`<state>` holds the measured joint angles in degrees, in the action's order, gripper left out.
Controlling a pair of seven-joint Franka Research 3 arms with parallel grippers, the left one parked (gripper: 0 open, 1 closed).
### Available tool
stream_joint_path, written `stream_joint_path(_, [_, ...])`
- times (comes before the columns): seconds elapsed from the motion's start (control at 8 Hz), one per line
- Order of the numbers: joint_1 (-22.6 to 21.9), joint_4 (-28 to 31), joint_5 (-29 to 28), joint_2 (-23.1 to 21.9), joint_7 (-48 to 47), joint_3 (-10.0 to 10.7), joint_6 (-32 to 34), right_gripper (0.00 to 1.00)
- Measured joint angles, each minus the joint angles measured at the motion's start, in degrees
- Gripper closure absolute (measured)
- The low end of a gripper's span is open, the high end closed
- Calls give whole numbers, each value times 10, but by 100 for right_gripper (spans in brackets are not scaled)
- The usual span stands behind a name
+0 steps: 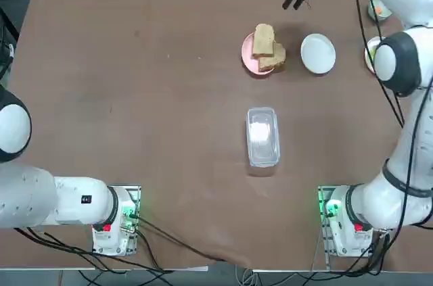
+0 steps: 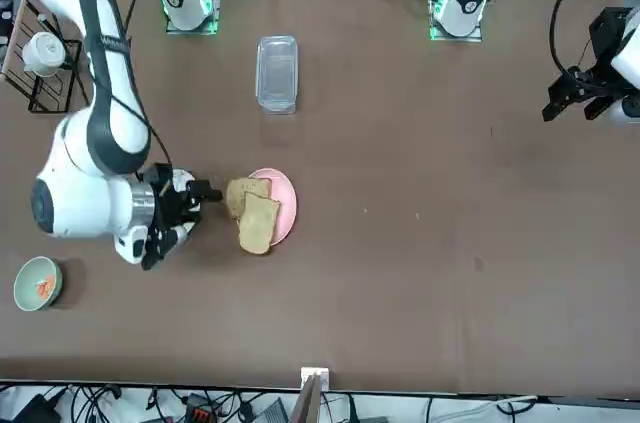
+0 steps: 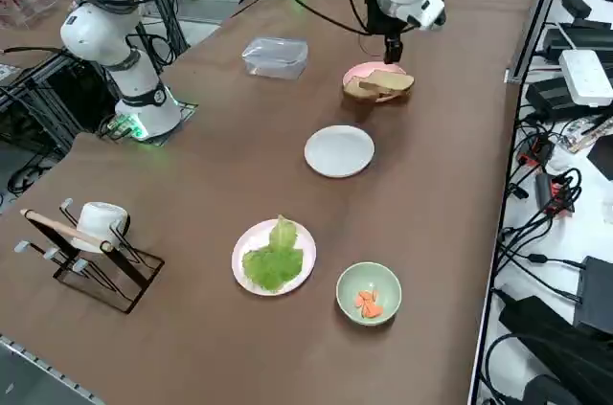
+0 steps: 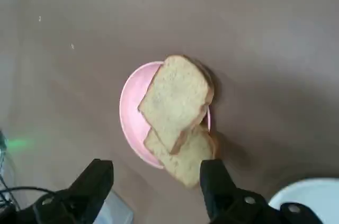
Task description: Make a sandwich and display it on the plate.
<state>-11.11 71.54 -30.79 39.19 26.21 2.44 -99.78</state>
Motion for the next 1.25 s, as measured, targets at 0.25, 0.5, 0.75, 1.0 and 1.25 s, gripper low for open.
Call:
stream_joint_path(0.25, [-2,-44,-2,40,9,0,-2,0])
stream_joint_path(0.5, [-12,-55,-2,60,24,-1,-6,0])
stream_joint_path(0.75, [-13,-55,-2,76,71,1,-7,0])
stream_joint_path(1.0, [-9,-55,-2,95,135,2,-7,0])
stream_joint_path(1.25, [-7,-56,-11,113,175,3,-10,0])
